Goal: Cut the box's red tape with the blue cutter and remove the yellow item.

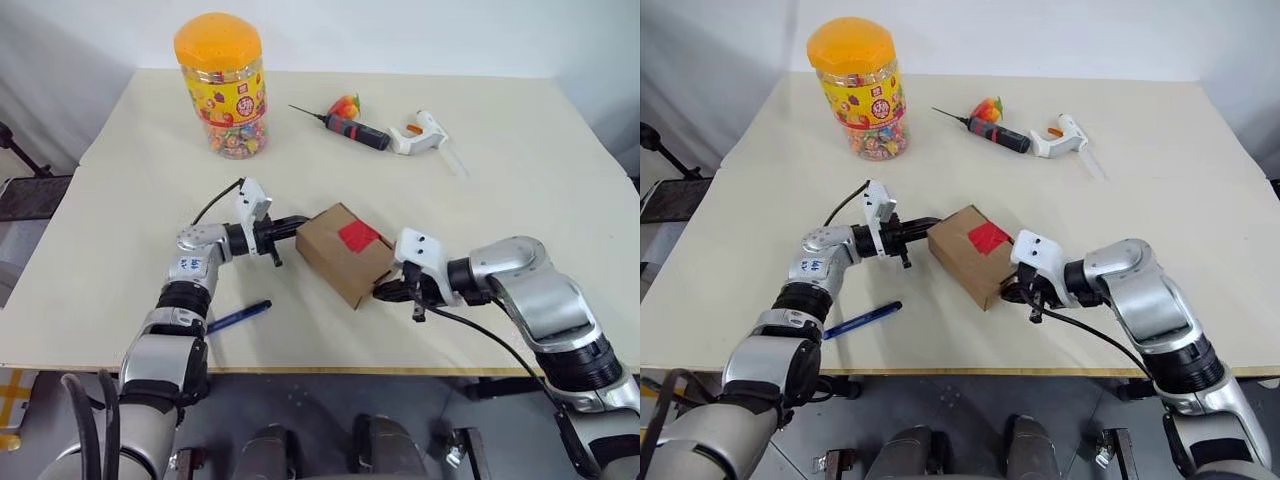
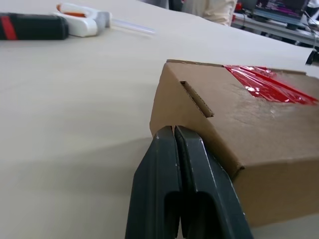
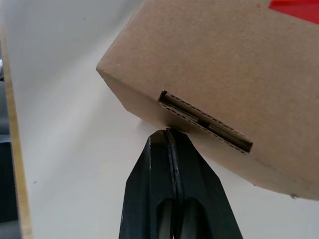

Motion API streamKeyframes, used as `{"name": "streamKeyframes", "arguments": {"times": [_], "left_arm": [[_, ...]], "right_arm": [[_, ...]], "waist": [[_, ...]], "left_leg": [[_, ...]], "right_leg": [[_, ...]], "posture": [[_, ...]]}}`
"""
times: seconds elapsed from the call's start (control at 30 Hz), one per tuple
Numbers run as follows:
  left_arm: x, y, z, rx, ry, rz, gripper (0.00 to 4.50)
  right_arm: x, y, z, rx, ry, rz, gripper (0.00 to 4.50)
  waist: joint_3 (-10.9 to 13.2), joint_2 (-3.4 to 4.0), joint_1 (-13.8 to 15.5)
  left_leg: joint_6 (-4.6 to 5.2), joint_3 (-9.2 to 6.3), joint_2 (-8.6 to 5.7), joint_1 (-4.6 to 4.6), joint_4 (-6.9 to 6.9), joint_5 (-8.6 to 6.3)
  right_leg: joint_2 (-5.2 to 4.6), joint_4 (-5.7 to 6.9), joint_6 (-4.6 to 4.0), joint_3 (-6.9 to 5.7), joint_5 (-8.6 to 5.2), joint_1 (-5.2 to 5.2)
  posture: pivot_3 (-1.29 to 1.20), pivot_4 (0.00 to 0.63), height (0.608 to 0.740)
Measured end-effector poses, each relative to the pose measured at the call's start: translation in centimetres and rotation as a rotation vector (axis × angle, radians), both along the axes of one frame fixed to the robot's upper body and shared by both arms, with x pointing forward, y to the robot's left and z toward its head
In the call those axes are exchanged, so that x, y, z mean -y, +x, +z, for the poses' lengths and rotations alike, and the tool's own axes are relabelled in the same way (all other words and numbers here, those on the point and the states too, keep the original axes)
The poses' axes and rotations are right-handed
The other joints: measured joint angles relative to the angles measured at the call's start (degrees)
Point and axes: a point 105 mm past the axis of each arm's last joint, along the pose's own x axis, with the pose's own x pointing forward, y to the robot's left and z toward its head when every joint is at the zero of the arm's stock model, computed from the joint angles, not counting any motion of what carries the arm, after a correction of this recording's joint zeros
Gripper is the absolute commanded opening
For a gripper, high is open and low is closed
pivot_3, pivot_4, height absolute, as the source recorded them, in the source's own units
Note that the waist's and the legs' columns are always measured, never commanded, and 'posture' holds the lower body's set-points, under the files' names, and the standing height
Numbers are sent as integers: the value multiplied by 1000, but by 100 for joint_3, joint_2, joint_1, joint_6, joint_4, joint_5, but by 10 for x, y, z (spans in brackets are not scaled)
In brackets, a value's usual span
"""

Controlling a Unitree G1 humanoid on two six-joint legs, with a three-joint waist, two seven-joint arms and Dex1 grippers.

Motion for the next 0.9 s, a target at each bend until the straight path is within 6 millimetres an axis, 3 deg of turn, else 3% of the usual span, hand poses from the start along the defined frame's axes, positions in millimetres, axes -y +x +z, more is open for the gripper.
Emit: {"name": "streamKeyframes", "arguments": {"times": [0.17,0.53,0.7,0.9], "left_arm": [[16,-1,1,12,14,-47,82],[30,-1,-3,24,33,-75,82],[26,2,-5,21,40,-41,82],[3,16,8,37,23,76,82]], "right_arm": [[19,-5,6,13,-3,-116,0],[29,-13,-6,-6,-17,-205,0],[38,-14,-12,7,-23,-241,0],[60,-15,-21,-12,-22,-338,0]], "waist": [[4,-6,88],[5,-8,161],[6,-10,195],[8,-14,185]], "left_leg": [[8,2,1,-21,20,-1],[9,4,-22,-24,20,0],[11,0,-25,-27,22,0],[12,2,-24,-28,23,1]], "right_leg": [[0,-22,0,-1,0,0],[0,-25,1,-3,0,-1],[0,-26,1,-5,1,-1],[0,-26,1,-6,1,-1]], "posture": [[0,150,740],[0,150,740],[0,150,740],[0,150,740]]}}
